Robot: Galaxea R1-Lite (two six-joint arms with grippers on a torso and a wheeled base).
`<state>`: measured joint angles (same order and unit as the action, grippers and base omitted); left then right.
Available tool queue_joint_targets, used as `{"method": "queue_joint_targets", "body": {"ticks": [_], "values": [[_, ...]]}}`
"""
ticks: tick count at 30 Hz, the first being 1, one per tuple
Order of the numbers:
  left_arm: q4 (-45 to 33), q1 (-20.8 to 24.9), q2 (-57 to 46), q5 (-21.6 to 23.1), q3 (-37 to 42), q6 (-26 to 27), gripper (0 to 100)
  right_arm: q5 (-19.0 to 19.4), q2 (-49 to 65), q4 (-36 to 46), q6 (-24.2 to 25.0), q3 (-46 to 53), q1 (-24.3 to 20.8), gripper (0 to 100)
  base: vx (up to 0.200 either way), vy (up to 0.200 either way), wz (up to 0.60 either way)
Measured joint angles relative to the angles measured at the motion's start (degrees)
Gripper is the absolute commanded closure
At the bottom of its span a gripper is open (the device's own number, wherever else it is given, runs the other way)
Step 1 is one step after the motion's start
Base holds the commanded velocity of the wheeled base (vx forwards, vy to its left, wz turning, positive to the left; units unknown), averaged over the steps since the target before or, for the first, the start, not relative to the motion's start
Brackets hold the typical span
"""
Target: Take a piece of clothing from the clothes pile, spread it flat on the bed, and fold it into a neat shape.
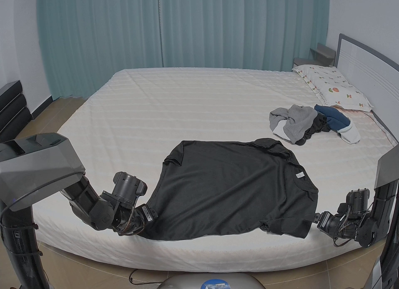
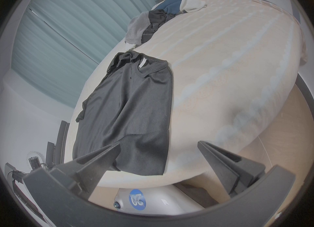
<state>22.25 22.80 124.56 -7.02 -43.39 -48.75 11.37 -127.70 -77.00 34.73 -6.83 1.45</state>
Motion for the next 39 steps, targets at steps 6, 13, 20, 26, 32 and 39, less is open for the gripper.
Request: {"method": "queue_joint_targets", "body": {"ticks": [6,13,20,26,32,39], "values": [[-3.5,0.4,0.1,0.0,0.0,0.3,100,-2.2,-3.3,-4.9,0.6,-0.6,-0.8,0,0.0,0.0,0.0],[-8.2,0.6,-0.3,-0.1,0.5,3.6,100,-3.9,-5.7,-7.0,2.2,-2.7,-2.2,0,0.0,0.0,0.0],[-9.1,0.7,-0.7,-0.1,1.7,5.4,100,-5.2,-7.0,-7.0,5.2,-5.7,-3.2,100,0.0,0.0,0.0],[-12.1,0.7,-1.7,-0.2,2.5,6.8,100,-5.2,-8.1,-7.0,6.8,-7.5,-2.9,100,0.0,0.0,0.0],[-12.7,0.6,-2.7,-0.2,1.9,6.6,100,-5.8,-7.2,-7.2,10.0,-8.8,-2.5,100,0.0,0.0,0.0],[-11.3,-0.8,-3.1,-0.2,-0.7,3.5,100,-5.9,-4.8,-6.9,11.0,-10.9,-2.1,100,0.0,0.0,0.0]]}}
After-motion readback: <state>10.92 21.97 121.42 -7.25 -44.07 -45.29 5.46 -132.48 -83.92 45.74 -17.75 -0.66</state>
